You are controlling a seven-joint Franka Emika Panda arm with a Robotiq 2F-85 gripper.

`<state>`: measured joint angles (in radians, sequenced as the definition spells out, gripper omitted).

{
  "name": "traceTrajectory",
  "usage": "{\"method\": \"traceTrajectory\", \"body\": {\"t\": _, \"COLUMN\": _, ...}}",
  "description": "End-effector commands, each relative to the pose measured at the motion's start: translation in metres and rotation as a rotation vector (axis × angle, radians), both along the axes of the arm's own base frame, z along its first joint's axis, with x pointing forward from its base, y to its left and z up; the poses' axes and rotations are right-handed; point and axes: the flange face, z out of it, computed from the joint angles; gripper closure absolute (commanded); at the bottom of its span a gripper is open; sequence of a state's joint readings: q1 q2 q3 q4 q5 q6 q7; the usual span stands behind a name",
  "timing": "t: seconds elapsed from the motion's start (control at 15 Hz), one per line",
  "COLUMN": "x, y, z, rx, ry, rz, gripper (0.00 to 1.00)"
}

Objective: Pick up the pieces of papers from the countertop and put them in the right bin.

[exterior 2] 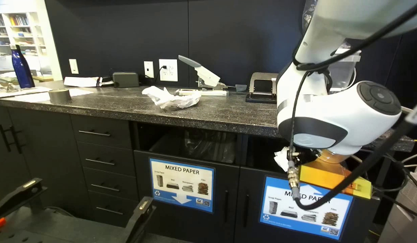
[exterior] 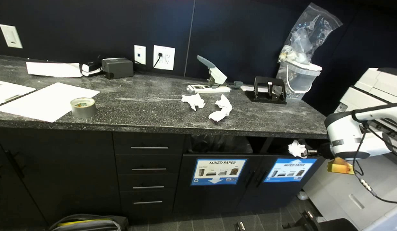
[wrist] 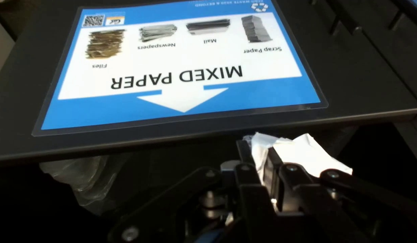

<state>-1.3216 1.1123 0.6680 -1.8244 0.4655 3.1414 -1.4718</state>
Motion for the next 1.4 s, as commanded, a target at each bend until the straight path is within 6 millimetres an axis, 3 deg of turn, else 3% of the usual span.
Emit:
{"method": "traceTrajectory", "body": {"t": 0.0, "x": 0.014, "y": -0.005, "z": -0.009, "rx": -0.007, "ry": -0.104, "rz": -0.037, "gripper": 0.88}}
{"method": "traceTrajectory", "body": {"t": 0.47, "x": 0.028, "y": 0.008, "z": -0.03, "rx": -0.011, "ry": -0.167, "rz": -0.02, "gripper": 0.88}}
{"method": "traceTrajectory", "body": {"t": 1.0, "x": 0.043, "y": 0.02, "z": -0.025, "rx": -0.02, "ry": -0.216, "rz": -0.024, "gripper": 0.88}}
{"method": "traceTrajectory", "body": {"t": 1.07, "x": 0.043, "y": 0.021, "z": -0.025, "rx": -0.01, "ry": -0.215, "rz": -0.029, "gripper": 0.63}}
{"method": "traceTrajectory", "body": {"t": 1.2, "x": 0.043, "y": 0.022, "z": -0.024, "rx": -0.006, "ry": -0.215, "rz": -0.031, "gripper": 0.59}}
{"method": "traceTrajectory", "body": {"t": 1.33, "x": 0.044, "y": 0.024, "z": -0.022, "rx": 0.003, "ry": -0.218, "rz": -0.037, "gripper": 0.43}}
